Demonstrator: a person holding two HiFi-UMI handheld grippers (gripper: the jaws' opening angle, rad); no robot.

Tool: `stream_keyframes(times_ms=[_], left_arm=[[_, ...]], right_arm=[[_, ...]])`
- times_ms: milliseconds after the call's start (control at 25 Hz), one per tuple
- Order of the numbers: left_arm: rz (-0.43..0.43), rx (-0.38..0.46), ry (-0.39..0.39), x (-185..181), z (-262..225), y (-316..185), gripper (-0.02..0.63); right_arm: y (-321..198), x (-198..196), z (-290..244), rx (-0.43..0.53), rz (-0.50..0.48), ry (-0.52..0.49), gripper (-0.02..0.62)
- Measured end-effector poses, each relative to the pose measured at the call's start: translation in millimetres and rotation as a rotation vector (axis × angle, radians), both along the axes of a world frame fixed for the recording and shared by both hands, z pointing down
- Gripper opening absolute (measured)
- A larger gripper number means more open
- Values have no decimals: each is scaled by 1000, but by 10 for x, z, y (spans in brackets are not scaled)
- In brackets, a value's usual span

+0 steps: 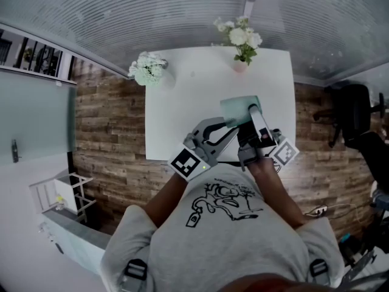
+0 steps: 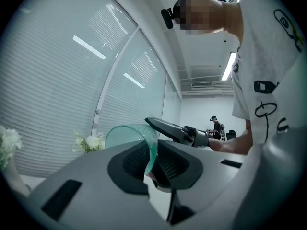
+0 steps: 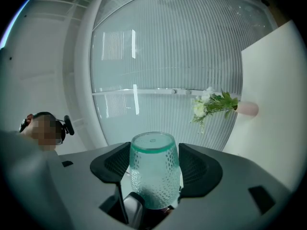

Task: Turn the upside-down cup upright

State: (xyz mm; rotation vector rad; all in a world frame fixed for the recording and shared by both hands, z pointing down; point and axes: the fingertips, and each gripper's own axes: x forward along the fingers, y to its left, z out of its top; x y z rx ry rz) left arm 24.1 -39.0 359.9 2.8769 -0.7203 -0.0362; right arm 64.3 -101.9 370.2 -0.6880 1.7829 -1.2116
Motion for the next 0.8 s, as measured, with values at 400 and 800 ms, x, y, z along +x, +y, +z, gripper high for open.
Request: stream_keyframes(times_ms=[400,800], left_arm=[[75,-29,8,86,15,45,26],[99,-34,33,66,-28,55,17]], right_arm=[[2,48,37,15,3,-16,324],[19,59,-31,62,10,54,322]])
